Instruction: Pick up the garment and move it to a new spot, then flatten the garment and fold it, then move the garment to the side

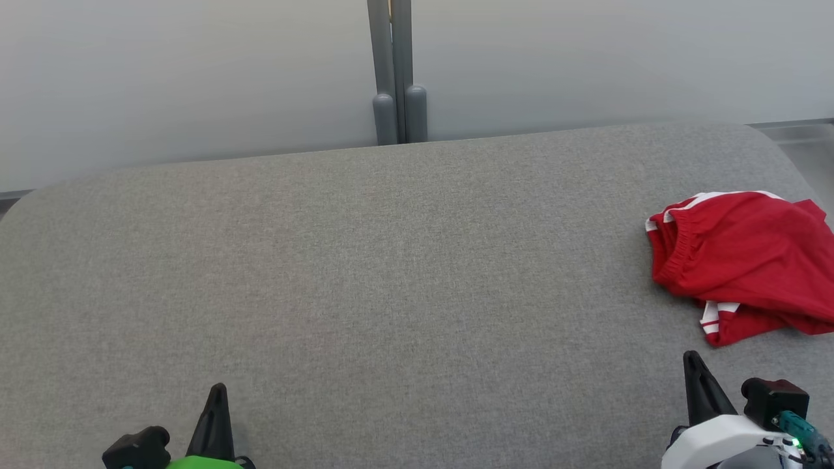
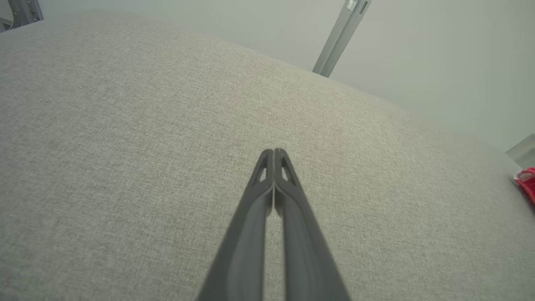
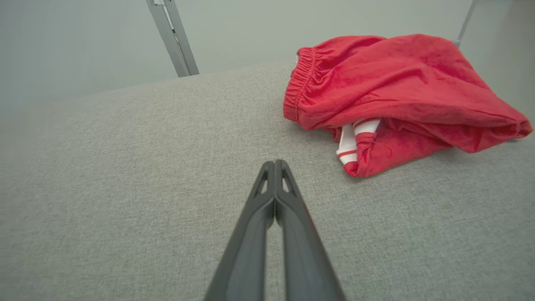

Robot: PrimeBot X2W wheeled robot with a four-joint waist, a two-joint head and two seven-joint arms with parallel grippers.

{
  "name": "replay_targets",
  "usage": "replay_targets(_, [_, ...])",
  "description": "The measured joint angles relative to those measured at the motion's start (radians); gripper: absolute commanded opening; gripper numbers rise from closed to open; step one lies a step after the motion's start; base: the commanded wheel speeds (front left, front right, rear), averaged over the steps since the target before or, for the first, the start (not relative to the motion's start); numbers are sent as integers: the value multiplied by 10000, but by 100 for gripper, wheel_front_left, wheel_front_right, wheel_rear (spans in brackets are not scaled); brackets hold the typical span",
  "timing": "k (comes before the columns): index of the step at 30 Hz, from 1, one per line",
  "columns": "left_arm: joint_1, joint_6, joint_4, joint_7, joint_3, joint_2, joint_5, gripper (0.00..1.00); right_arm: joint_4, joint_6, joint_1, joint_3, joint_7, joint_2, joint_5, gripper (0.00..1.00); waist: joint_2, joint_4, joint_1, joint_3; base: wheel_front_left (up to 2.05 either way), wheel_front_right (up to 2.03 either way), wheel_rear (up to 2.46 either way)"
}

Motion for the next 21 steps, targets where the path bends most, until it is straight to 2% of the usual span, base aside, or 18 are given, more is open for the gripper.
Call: replay_targets(21, [-470,-81,-213,840,332,2,-3223,0,-263,-2,-324,94,782,-36,4103,0,0,26,0,30,0,0,0])
